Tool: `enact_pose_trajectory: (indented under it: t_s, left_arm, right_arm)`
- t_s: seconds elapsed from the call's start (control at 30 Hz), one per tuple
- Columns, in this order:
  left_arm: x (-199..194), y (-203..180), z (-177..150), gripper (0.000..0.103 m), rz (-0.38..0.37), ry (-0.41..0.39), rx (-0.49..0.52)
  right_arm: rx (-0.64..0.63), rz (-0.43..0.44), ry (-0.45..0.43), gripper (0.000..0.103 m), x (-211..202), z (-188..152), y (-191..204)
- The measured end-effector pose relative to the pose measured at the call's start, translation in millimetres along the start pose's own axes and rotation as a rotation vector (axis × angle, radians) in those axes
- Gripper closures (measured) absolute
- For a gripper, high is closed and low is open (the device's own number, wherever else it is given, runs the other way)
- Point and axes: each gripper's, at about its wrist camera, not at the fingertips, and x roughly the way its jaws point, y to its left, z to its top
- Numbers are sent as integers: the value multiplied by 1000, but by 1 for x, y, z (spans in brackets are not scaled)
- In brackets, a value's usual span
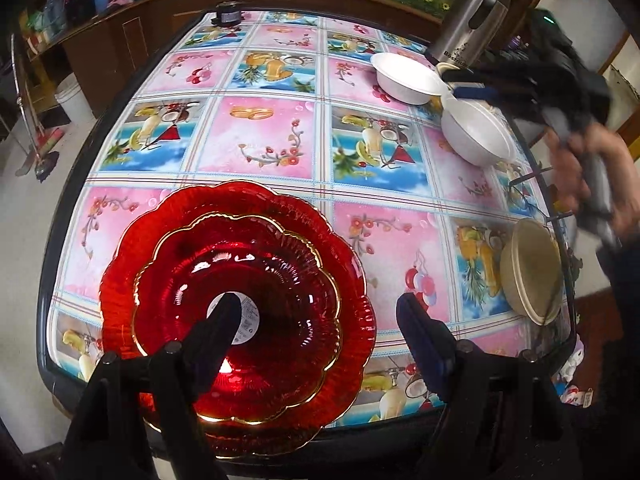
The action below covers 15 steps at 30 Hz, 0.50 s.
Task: Organize plates and bowls
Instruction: 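Open the left gripper off the stacked plates while the right gripper grasps a white foam plate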
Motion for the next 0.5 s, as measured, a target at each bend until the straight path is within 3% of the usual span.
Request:
enact_pose_trajectory:
  t_s: [0.27, 0.5]
  left_arm:
    - [-4, 9, -11, 24, 27, 5, -54]
    - [-1, 19, -4, 24, 26, 2, -89]
  right_arm:
    - [21, -73, 38, 64, 69, 64, -18]
    - [-6, -29, 144, 62, 95, 56, -20]
